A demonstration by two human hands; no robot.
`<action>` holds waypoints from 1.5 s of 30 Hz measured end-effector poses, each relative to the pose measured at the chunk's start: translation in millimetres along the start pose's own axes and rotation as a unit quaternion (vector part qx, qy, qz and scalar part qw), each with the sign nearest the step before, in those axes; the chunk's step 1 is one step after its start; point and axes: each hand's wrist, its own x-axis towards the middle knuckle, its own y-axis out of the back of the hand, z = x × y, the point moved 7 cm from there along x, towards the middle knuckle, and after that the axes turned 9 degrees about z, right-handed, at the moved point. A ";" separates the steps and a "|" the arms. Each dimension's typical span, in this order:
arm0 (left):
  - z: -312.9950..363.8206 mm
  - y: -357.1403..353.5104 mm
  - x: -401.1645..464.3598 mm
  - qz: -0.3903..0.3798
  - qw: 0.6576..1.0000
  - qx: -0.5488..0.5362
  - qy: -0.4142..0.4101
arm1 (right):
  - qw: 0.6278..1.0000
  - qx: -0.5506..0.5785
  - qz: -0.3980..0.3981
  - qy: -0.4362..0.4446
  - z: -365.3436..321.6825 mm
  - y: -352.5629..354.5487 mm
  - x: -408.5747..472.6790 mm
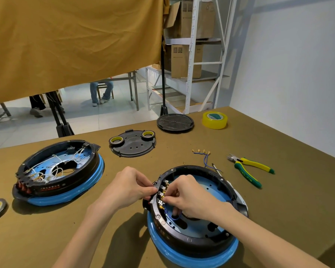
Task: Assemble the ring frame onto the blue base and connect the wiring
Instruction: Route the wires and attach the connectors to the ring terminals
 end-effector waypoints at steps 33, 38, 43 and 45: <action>5.8 -2.4 -1.4 0.075 0.983 0.166 0.006 | 0.951 0.058 0.302 -0.027 67.7 103.3 37.9; -0.6 10.6 1.4 0.069 0.982 0.175 0.013 | 0.956 -0.150 0.203 -0.149 121.7 88.3 57.3; -2.4 9.2 2.8 0.064 0.983 0.174 0.006 | 0.965 -0.166 0.130 -0.154 131.7 68.7 59.1; -2.7 9.1 3.5 0.058 0.983 0.174 0.008 | 0.974 -0.133 0.100 -0.152 126.8 57.7 64.5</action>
